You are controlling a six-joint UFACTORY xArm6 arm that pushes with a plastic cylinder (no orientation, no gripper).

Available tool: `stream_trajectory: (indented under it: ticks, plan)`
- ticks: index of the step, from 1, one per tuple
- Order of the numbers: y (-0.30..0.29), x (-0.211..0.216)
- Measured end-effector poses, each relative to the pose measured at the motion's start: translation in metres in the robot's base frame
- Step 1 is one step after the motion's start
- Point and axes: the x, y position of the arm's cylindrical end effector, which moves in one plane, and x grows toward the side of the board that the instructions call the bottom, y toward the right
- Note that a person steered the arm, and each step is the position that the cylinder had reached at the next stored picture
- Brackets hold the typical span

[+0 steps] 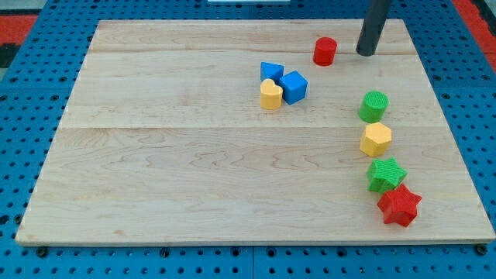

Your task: Move red circle closer to the yellow heart

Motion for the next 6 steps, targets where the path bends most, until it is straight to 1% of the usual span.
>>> stream_trajectory:
  ticks: [1,2,3,4,5,6]
  plan:
    - [-0.09,-0.031]
    - [-0.169,-0.029]
    - [-0.139,-0.028]
    - [-0.151,-0.016]
    - [-0.201,-0.008]
    - [-0.204,0.035]
